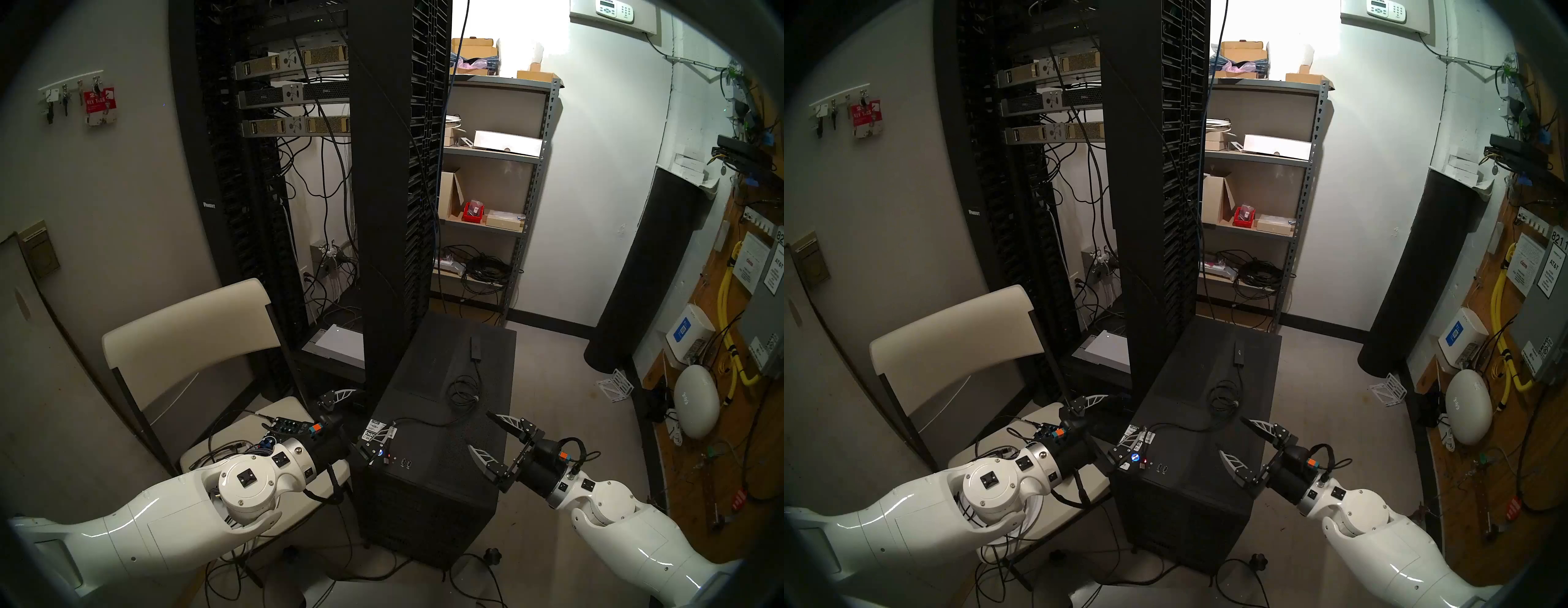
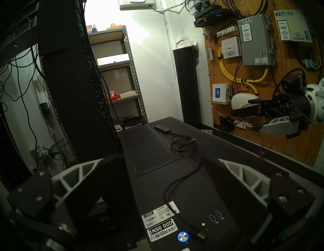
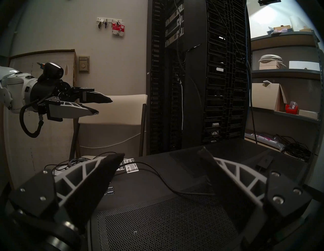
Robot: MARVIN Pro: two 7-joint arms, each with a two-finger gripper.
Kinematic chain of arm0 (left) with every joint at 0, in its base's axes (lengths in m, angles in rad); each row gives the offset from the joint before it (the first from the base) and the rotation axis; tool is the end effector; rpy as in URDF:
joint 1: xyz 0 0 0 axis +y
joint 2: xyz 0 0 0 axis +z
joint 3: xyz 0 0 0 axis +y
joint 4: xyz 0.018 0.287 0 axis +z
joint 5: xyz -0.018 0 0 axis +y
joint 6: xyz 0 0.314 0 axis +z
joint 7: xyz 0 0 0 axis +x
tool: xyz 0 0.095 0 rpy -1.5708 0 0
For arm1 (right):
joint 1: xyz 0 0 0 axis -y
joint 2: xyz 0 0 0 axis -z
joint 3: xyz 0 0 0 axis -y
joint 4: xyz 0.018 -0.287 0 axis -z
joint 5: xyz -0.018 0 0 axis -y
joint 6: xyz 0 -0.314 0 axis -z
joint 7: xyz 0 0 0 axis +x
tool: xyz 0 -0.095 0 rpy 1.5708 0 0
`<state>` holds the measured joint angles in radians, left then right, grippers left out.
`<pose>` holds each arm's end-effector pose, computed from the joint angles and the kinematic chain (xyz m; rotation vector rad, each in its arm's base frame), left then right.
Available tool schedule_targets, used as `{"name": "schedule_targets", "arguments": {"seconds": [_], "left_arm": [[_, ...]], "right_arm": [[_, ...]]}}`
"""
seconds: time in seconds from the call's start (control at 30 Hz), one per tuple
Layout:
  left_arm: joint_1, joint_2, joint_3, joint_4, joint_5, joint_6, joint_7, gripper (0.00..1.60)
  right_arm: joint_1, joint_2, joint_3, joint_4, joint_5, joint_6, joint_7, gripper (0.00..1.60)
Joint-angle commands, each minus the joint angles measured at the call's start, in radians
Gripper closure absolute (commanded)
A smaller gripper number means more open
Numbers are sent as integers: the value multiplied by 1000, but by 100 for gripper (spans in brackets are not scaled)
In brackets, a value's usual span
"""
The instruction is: Insert the cable into the workstation's USB slot
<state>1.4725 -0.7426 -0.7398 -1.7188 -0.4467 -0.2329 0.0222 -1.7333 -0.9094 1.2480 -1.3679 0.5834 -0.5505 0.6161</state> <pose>0.3269 -0.0378 -0.3454 1.9198 -0.9666 1.7883 0.3111 -0.0780 -0.3984 -1.7589 -0.7976 -1.7940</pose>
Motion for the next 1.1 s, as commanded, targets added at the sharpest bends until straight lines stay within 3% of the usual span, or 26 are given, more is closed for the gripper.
{"name": "schedule_targets", "arguments": {"seconds": [0.0, 0.33, 0.43, 0.5, 0.93, 1.07], "left_arm": [[-3, 1, -5, -11, -1, -2, 2, 0], [-48, -5, 12, -1, 20, 40, -42, 0], [-85, -13, 16, 8, -30, 108, -111, 0], [-109, -22, 27, 29, -8, 127, -147, 0], [-208, -62, 50, 159, 110, 100, -249, 0], [-234, -65, 71, 198, 180, 27, -301, 1]], "right_arm": [[2, 0, 1, -11, 0, -1, 1, 0], [2, 0, 1, -11, 0, -1, 1, 0], [3, 0, 0, -10, 0, -1, 1, 0], [3, 0, 0, -10, 0, -1, 1, 0], [3, -1, 0, -10, 0, -1, 2, 0], [3, -1, 0, -10, 0, -1, 2, 0]]}}
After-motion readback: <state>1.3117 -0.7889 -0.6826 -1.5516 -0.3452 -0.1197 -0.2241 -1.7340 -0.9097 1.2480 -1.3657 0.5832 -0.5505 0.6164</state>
